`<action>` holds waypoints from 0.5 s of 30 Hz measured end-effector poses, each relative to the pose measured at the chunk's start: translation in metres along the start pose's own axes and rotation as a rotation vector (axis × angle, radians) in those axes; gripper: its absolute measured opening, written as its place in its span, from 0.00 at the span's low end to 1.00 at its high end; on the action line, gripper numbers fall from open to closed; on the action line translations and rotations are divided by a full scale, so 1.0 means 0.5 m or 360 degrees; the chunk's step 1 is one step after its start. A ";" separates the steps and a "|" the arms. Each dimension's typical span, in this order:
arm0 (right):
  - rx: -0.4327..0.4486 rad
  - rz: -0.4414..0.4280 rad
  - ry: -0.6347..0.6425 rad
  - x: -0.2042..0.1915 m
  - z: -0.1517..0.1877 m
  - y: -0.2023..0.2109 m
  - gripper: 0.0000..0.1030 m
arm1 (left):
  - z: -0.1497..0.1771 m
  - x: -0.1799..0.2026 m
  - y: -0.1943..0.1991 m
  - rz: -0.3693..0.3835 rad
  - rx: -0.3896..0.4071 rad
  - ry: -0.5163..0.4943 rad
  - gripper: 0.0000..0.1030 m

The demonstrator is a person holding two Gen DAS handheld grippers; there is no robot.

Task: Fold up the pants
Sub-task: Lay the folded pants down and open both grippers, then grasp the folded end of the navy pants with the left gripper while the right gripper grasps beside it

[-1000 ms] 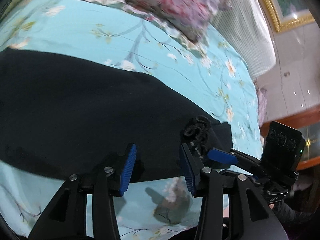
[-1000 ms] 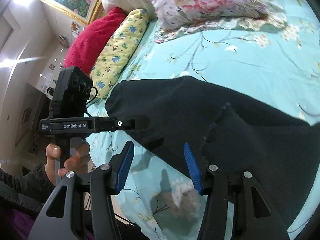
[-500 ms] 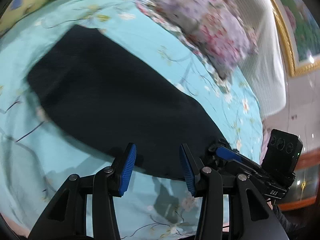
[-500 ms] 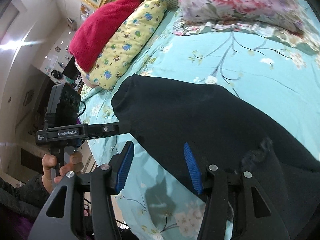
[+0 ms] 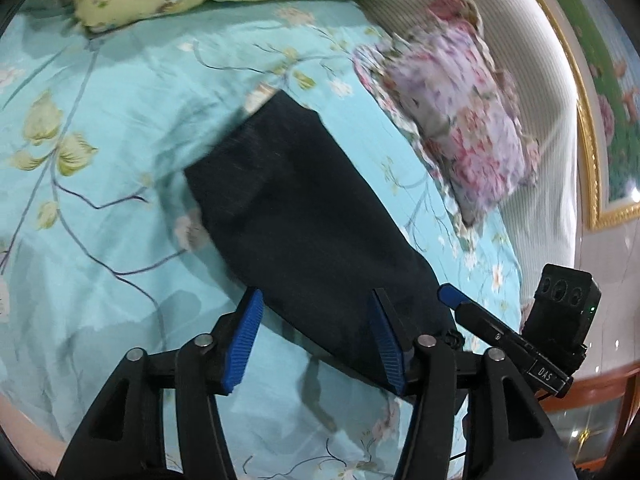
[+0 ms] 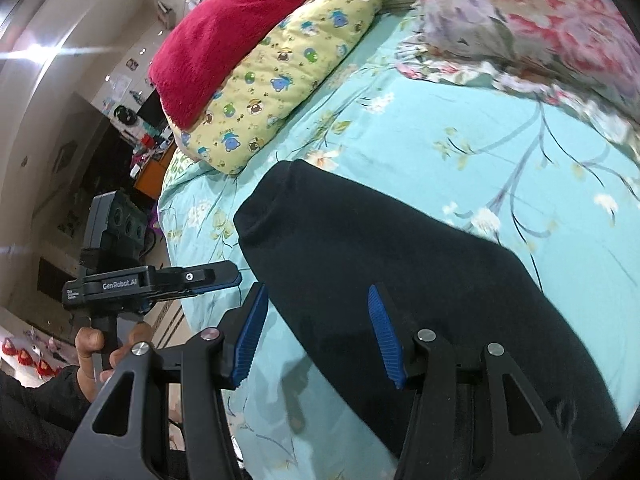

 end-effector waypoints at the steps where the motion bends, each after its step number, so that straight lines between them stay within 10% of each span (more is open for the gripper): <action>1: -0.0007 -0.0001 0.0015 -0.006 -0.007 -0.006 0.52 | 0.000 -0.005 0.002 -0.0004 0.0003 0.0011 0.56; 15: -0.0153 0.0089 0.0258 -0.051 -0.122 -0.130 0.52 | -0.012 -0.105 -0.016 -0.0059 0.0023 0.0227 0.58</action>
Point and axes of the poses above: each gripper's, at about its wrist camera, not at the fingertips, and y roughly against the way its jaws point, x to its right, z to its underside, the point moved 9 cm from there along -y, roughly the way its jaws point, and after that the axes turned 15 degrees about -y, right-handed, at the moved point
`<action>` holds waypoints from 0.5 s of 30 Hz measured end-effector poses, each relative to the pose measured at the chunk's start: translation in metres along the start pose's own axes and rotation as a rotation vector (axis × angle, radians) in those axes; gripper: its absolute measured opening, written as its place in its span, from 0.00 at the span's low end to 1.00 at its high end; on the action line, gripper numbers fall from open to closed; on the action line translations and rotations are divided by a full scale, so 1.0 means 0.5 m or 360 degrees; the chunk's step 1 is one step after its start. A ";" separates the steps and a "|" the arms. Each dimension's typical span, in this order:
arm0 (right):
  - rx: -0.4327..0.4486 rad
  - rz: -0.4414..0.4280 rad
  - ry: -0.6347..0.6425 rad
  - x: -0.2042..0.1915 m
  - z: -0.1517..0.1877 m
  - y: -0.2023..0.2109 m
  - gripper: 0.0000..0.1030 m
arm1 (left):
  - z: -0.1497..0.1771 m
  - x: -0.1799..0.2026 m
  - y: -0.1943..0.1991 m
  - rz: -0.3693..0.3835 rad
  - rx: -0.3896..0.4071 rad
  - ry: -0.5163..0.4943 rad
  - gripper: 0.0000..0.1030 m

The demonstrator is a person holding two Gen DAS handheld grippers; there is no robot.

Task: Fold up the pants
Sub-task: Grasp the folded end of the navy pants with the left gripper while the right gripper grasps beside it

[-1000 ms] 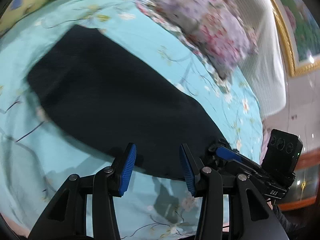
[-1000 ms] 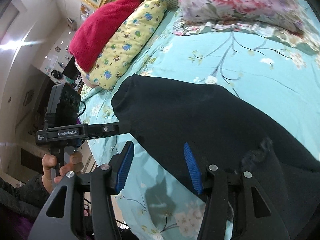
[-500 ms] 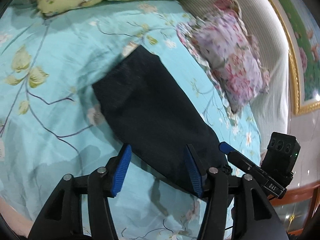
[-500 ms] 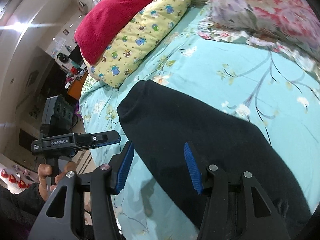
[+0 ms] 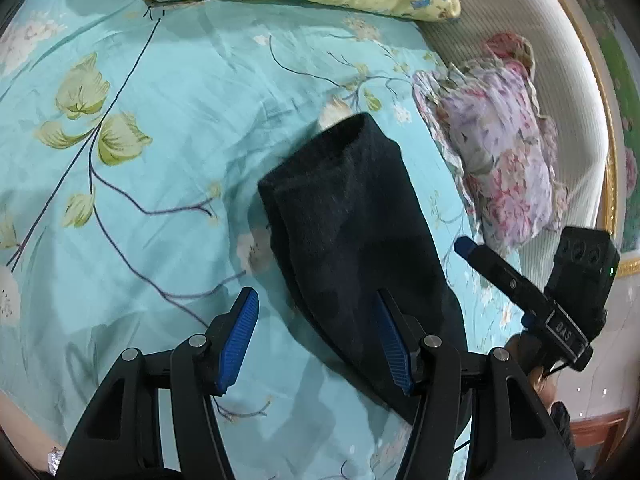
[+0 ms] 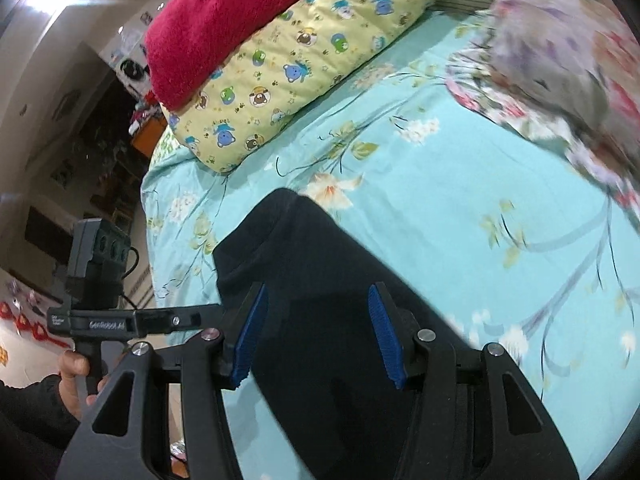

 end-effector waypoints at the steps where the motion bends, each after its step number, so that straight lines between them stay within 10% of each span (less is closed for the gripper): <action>1: -0.0022 0.0002 0.0019 -0.004 -0.012 -0.014 0.52 | -0.004 0.000 -0.003 -0.0003 0.0003 0.0007 0.59; 15: -0.0310 -0.0025 0.0166 -0.042 -0.070 -0.153 0.52 | -0.035 -0.030 -0.056 0.0026 0.0000 0.0115 0.59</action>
Point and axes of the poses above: each gripper's, at about its wrist camera, not at the fingertips, and y roughly against the way its jaws point, x to its right, z to its underside, the point moved 9 cm from there along -y, roughly the way its jaws point, and after that the axes turned 15 degrees about -y, right-handed, at the moved point
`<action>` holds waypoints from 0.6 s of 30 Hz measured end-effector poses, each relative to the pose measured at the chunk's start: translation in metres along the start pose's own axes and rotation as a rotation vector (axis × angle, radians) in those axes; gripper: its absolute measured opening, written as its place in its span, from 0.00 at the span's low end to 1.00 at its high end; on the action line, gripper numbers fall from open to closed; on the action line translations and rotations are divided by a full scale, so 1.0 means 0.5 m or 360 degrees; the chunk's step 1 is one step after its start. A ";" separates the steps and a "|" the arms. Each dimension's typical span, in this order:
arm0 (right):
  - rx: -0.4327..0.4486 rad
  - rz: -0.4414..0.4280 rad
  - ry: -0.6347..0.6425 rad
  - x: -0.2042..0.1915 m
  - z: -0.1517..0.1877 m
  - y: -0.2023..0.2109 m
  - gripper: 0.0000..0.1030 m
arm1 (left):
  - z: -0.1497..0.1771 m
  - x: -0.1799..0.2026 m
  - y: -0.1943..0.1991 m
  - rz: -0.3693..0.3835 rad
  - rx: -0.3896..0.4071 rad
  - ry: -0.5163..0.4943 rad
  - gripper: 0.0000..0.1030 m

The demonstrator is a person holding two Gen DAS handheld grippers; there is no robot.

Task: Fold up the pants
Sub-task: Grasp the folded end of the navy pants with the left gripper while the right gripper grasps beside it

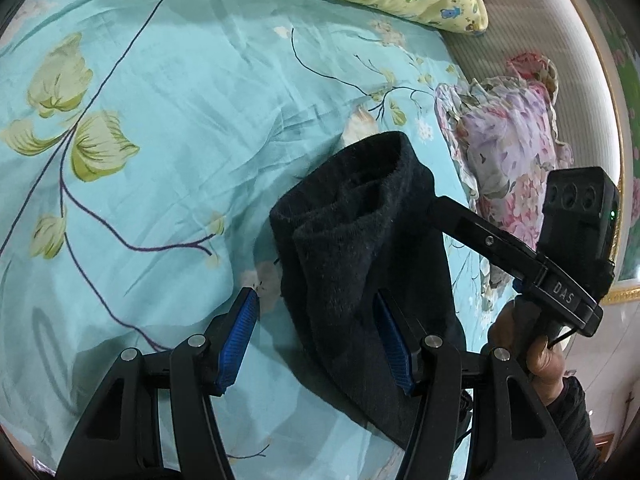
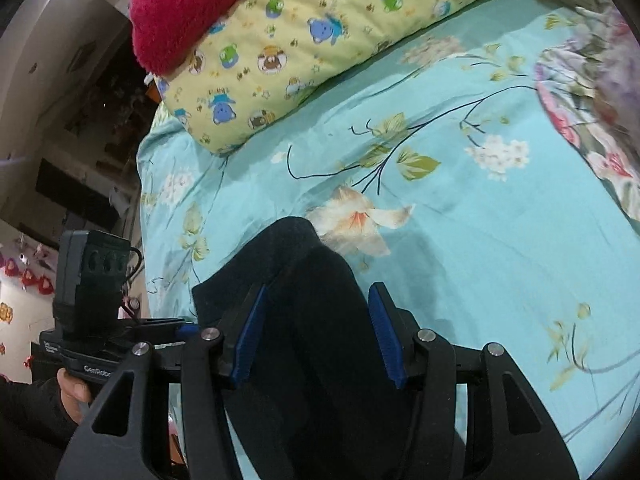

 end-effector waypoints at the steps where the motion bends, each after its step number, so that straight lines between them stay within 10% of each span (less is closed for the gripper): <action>1: -0.0010 0.0000 -0.0001 0.001 -0.002 -0.004 0.52 | -0.002 -0.001 -0.004 0.0003 0.0000 0.0005 0.59; 8: -0.0123 -0.0006 -0.0065 0.025 -0.008 -0.039 0.51 | -0.012 0.001 -0.019 -0.0011 0.0001 -0.0008 0.59; 14: -0.0143 0.0005 -0.0010 0.014 0.002 -0.037 0.29 | -0.024 0.007 -0.030 -0.0058 0.0023 -0.0036 0.55; 16: -0.0134 0.0015 0.0016 0.008 0.005 -0.030 0.27 | -0.026 0.010 -0.033 -0.0102 0.0027 -0.0079 0.32; 18: -0.0128 0.0029 0.0031 0.004 0.007 -0.024 0.26 | -0.027 0.015 -0.036 -0.0098 0.0023 -0.0095 0.29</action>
Point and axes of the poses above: each gripper's, at about its wrist camera, not at the fingertips, and y roughly against the way its jaws point, x to its right, z to its underside, the point moved 9 cm from there along -y, roughly the way its jaws point, and after that the axes turned 15 degrees about -y, right-handed, at the moved point
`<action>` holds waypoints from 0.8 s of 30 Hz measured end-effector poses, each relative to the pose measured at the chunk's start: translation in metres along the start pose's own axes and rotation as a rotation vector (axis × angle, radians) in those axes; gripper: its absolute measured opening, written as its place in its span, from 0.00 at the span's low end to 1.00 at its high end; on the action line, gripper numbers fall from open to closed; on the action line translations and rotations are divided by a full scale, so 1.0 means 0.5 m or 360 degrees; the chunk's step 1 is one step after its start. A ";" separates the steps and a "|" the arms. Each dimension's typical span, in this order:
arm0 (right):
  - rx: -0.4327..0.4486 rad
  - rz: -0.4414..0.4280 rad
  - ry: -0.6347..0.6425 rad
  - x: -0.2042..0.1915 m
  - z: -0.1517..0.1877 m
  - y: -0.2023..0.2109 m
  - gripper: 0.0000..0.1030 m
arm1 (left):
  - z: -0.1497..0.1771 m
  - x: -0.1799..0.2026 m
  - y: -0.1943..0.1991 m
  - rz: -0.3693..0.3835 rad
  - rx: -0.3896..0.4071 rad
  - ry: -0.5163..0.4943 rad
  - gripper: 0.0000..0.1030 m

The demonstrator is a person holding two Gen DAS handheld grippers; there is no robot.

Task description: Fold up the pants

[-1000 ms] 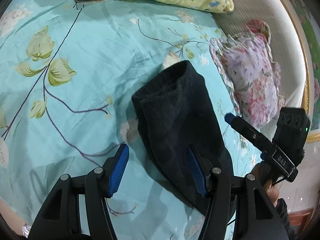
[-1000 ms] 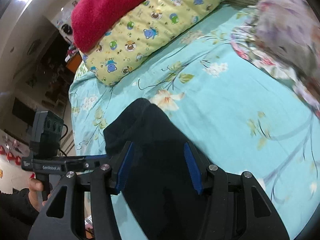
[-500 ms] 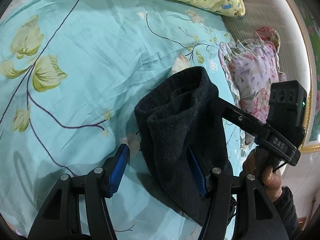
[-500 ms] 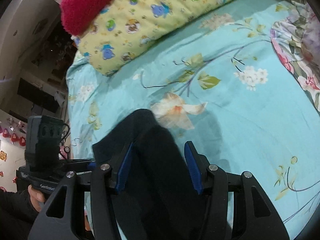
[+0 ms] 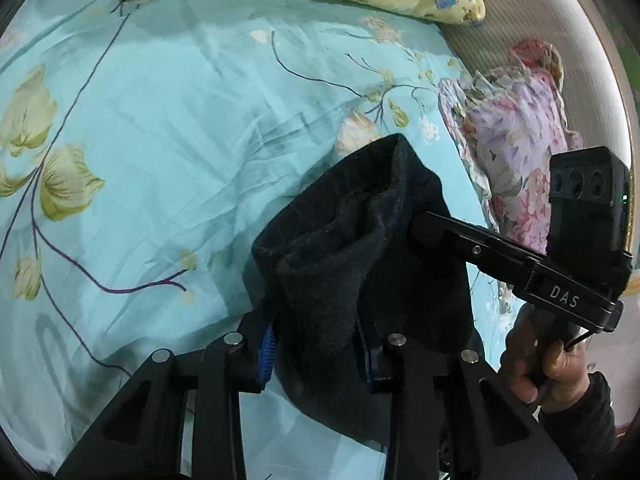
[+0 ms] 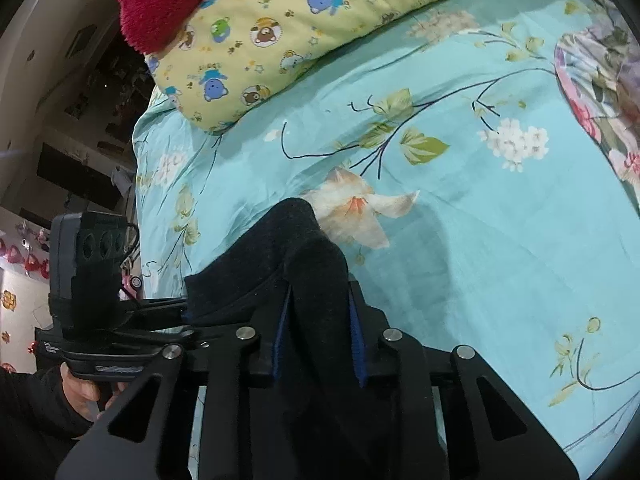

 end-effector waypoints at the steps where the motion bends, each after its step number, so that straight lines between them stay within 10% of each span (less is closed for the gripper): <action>1: 0.0004 0.0002 0.0002 0.000 0.000 0.003 0.26 | -0.002 0.006 0.003 0.0012 0.0014 -0.0011 0.27; 24: 0.0460 -0.0156 -0.0119 0.017 0.074 0.294 0.25 | -0.027 0.318 0.135 0.0146 0.0140 -0.0550 0.20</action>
Point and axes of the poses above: each gripper's, at about its wrist camera, not at the fingertips, and y roughly against the way its jaws point, x to its right, z to its underside, the point moved 9 cm from there along -y, roughly the way its jaws point, and after that the axes turned 15 degrees about -y, right-handed, at the moved point
